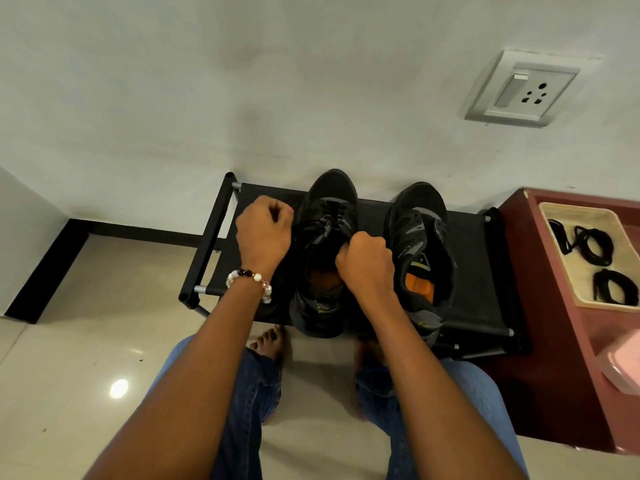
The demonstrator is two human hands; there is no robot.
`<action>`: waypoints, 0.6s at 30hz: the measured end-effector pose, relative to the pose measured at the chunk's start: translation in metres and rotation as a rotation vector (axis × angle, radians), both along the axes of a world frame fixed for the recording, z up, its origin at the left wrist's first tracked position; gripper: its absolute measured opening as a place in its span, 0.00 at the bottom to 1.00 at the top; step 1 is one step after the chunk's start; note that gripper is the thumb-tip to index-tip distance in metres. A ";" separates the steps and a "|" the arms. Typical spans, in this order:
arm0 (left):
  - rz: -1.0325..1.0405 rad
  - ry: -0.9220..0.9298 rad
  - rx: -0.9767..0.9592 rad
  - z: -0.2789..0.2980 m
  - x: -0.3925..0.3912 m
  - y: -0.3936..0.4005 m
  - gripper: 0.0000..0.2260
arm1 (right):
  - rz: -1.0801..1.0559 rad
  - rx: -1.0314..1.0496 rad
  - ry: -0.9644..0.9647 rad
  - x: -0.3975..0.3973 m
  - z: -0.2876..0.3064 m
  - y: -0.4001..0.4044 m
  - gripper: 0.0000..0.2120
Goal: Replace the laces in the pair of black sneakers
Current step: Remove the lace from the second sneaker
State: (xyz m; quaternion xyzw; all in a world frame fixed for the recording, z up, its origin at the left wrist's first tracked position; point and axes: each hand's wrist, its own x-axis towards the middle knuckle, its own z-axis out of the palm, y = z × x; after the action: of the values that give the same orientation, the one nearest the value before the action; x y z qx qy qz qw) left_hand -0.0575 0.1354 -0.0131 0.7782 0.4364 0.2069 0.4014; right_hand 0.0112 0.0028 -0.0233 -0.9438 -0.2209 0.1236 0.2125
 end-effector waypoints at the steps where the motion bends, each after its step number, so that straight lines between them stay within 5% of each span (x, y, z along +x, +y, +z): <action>1: 0.045 0.095 0.093 -0.001 -0.003 0.002 0.02 | -0.002 -0.005 -0.010 0.000 0.000 0.000 0.10; 3: 0.084 0.272 0.218 0.002 -0.007 0.001 0.12 | 0.013 -0.029 -0.062 0.001 0.001 0.001 0.16; 6: -0.110 0.158 0.259 0.011 -0.009 -0.005 0.14 | 0.103 0.061 -0.191 0.005 0.006 0.002 0.25; 10: -0.425 0.281 0.144 0.006 -0.008 -0.023 0.18 | 0.302 0.082 -0.314 0.012 0.002 0.004 0.21; 13: -0.392 0.420 0.194 -0.007 -0.007 -0.031 0.19 | 0.332 0.055 -0.345 0.014 -0.002 0.006 0.18; 18: -0.277 0.338 0.202 -0.018 -0.004 -0.036 0.11 | 0.305 0.035 -0.455 0.010 -0.006 0.015 0.11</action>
State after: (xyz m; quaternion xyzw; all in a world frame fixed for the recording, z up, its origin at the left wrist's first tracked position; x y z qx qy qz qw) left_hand -0.0613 0.0991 -0.0313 0.8905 0.3634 0.0589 0.2674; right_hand 0.0216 0.0180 -0.0292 -0.8993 -0.4046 -0.0650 0.1526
